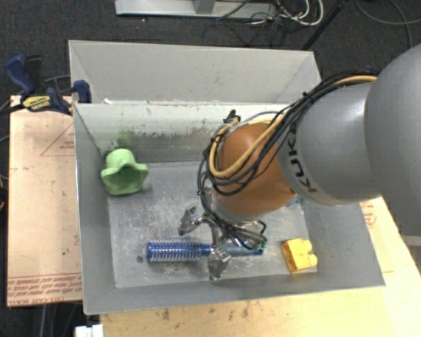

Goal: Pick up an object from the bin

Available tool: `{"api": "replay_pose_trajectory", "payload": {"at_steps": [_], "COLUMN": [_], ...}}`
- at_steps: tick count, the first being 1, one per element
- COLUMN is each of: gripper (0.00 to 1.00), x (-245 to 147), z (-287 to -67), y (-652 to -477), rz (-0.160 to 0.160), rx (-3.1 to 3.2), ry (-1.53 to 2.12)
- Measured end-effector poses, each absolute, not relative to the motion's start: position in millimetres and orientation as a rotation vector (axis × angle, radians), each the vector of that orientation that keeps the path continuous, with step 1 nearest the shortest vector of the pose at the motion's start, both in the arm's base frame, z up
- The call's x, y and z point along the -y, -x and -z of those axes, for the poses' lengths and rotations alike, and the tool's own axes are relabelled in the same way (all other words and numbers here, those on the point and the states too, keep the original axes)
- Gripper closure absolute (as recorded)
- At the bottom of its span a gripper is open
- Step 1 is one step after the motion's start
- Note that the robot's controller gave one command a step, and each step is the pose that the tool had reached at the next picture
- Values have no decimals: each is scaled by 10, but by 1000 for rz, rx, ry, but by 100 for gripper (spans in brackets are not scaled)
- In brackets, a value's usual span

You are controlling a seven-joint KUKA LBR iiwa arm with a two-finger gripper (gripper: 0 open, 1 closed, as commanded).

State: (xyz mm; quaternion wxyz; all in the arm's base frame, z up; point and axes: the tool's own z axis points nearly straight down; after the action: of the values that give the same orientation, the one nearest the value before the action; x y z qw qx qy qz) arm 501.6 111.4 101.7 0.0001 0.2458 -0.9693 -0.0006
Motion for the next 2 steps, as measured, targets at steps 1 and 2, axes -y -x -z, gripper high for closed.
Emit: {"api": "replay_pose_trajectory", "payload": {"at_steps": [1,2], "gripper": [0,0], "x": [-1192,-1197], "z": [-759,-776], "y": [-4940,-4966], "rz": [-2,1], "rx": [3085,3075], "ry": [-689,-685]}}
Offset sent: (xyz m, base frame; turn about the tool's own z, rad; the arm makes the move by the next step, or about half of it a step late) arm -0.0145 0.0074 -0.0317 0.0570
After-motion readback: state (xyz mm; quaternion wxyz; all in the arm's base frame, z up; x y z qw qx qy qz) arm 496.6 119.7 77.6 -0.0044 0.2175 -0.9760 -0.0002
